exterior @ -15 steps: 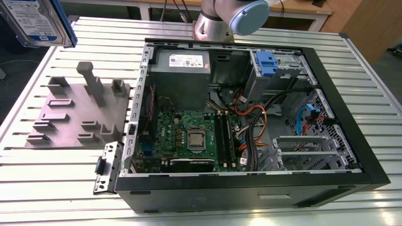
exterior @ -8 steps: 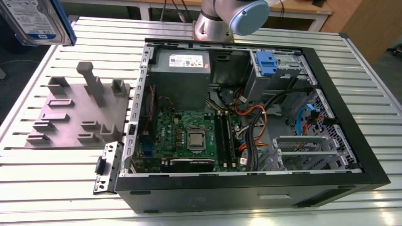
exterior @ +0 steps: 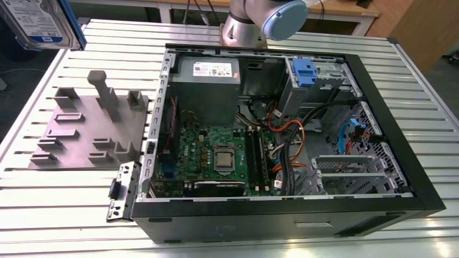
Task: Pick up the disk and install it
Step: 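Pick up the disk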
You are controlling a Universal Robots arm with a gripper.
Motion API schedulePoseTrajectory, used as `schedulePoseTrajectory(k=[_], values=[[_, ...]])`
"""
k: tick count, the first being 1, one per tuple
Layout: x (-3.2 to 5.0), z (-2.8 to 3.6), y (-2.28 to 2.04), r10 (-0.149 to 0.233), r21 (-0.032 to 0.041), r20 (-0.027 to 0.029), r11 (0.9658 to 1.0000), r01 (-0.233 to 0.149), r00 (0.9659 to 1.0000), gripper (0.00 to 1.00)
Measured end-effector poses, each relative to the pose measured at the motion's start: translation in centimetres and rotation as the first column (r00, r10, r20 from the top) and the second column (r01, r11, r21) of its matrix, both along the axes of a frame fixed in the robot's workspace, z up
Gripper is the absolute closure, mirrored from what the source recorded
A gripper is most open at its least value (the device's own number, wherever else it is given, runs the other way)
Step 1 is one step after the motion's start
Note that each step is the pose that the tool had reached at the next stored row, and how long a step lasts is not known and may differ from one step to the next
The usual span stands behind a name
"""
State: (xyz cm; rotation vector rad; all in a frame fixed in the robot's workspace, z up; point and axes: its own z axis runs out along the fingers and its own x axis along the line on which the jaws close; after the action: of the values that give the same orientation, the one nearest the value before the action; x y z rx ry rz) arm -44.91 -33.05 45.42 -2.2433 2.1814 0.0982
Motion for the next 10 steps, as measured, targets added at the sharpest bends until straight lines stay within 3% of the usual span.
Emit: schedulePoseTrajectory(k=[10], values=[[0.0,0.65,0.0,0.0,0.0,0.0,1.0,0.0,1.0,0.63]])
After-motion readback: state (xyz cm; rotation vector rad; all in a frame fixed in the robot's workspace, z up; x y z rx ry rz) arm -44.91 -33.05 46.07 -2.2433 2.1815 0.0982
